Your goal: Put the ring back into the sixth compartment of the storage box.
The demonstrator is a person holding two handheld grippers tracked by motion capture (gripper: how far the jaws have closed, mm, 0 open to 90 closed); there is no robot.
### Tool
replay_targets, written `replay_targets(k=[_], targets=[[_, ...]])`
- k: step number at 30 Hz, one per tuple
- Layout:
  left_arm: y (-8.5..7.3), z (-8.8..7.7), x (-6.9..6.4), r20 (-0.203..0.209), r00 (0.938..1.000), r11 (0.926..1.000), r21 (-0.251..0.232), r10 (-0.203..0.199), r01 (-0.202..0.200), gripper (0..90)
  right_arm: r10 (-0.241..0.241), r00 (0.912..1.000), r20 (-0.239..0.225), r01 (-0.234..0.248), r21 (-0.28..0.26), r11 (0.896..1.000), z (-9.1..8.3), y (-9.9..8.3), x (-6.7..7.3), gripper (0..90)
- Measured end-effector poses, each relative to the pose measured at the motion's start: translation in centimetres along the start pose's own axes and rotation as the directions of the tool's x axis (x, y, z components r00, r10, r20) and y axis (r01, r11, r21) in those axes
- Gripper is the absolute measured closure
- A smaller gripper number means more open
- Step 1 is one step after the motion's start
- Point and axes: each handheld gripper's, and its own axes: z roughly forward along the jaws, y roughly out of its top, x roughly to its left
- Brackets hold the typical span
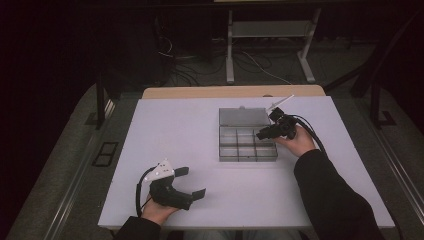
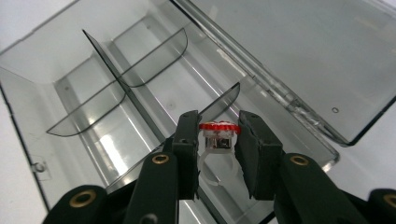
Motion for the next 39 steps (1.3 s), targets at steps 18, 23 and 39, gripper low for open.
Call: replay_targets(k=[18,23,39], targets=[[0.0,0.1,-0.1,0.008,0.9999,1.0000,-0.003,0.007,-0.007,0.0,-0.024,0.9991,0.036,0.023,0.026,0.999,0.7,0.0,0.4,62.4],[0.0,0.1,-0.1,0.009,0.9999,1.0000,-0.004,0.007,-0.007,0.0,-0.024,0.9986,0.047,0.023,0.018,1.000,0.1,0.0,0.6,57.4],[0.0,0.1,-0.2,0.009,1.0000,1.0000,-0.004,0.003,-0.003,0.0,0.066,0.9978,-0.001,-0.066,-0.054,0.996,-3.0,-0.9,1.6,19.2]])
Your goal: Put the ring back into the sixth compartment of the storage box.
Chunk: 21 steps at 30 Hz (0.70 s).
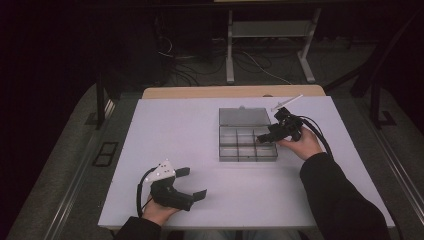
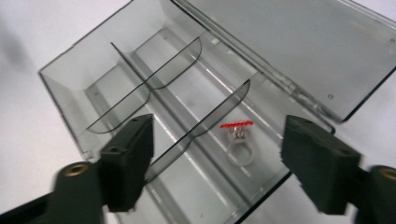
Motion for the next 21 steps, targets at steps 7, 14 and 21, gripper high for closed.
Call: replay_targets(k=[7,14,21], targets=[[0.0,0.0,0.0,-0.003,1.0000,1.0000,-0.002,-0.006,0.006,0.0,0.003,0.9998,0.019,-0.002,-0.050,0.999,-1.6,-1.3,1.2,0.8],[0.0,0.0,-0.1,-0.004,1.0000,1.0000,-0.006,-0.003,0.003,0.0,0.006,1.0000,-0.004,-0.006,-0.098,0.995,-3.4,-2.7,2.4,0.9],[0.0,0.0,-0.1,-0.005,1.0000,1.0000,-0.007,-0.007,0.007,0.0,-0.010,0.9999,-0.003,0.010,-0.126,0.992,-4.9,-4.2,3.6,0.9]])
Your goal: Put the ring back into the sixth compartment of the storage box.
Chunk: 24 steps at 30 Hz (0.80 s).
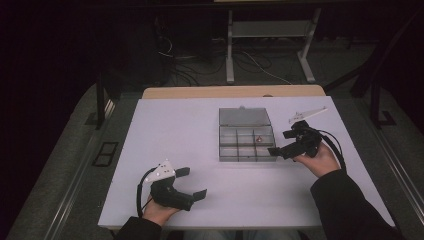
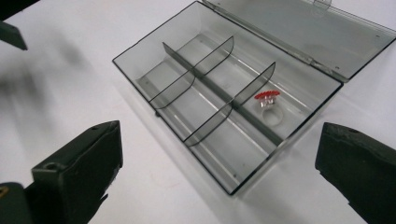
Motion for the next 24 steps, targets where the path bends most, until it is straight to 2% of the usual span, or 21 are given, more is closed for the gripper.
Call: replay_targets(k=[13,24], targets=[[0.0,0.0,0.0,-0.002,1.0000,1.0000,0.001,0.001,-0.001,0.0,0.029,0.9995,-0.012,-0.030,-0.063,0.998,-2.2,-3.7,1.1,0.9],[-0.1,0.1,0.1,-0.006,1.0000,1.0000,0.005,0.000,0.000,0.0,0.063,0.9977,0.026,-0.060,-0.110,0.992,-3.5,-8.4,1.7,0.9]])
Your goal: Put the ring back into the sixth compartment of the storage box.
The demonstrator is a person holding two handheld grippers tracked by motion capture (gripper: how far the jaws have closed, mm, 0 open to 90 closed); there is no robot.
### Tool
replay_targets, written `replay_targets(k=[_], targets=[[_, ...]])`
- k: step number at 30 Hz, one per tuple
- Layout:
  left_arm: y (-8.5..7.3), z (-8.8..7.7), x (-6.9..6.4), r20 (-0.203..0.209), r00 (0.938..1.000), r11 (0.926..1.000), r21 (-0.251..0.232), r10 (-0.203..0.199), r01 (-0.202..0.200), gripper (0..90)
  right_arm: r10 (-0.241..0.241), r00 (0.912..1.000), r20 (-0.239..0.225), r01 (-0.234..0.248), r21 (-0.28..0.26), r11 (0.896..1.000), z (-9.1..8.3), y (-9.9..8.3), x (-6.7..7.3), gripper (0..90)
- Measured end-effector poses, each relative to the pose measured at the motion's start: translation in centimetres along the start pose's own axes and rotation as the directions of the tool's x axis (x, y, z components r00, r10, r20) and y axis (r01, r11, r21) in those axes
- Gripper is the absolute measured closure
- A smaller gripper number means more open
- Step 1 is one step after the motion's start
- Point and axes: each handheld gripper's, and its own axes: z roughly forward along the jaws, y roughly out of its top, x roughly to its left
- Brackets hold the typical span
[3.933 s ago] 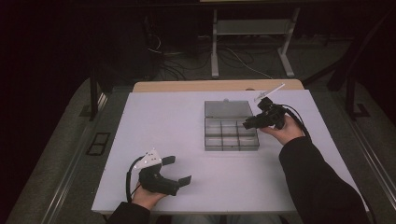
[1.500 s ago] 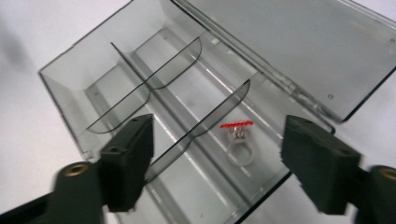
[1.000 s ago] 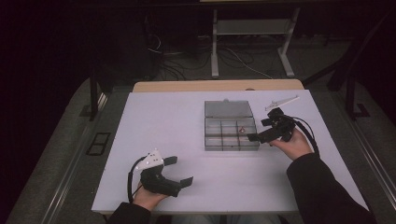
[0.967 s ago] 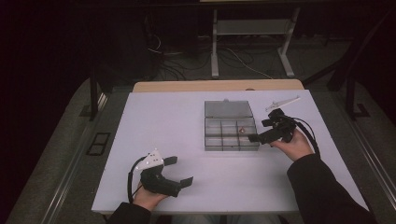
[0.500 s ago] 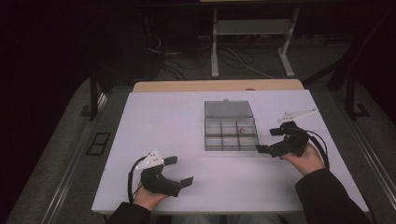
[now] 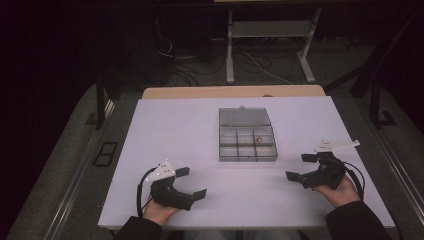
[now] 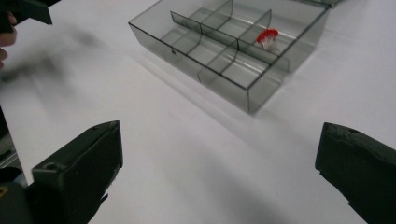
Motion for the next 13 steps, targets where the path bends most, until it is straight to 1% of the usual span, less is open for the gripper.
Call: replay_targets(k=[3,6,10,13], targets=[[0.0,0.0,0.0,-0.001,1.0000,1.0000,0.002,0.002,-0.002,0.0,0.021,0.9998,0.007,-0.021,-0.014,1.000,-0.3,-1.1,-0.1,0.9],[0.0,0.0,0.0,-0.002,1.0000,1.0000,0.002,-0.001,0.001,0.0,0.045,0.9990,0.007,-0.045,-0.016,0.999,-0.5,-2.1,-0.3,0.9],[0.0,0.0,0.1,-0.005,1.0000,1.0000,0.000,-0.005,0.005,0.0,0.052,0.9985,0.016,-0.052,-0.028,0.998,-0.7,-3.2,-0.4,0.9],[0.0,0.0,0.1,-0.004,1.0000,1.0000,0.004,-0.006,0.006,0.0,0.057,0.9982,0.017,-0.057,-0.032,0.998,-0.8,-3.7,-0.4,0.9]])
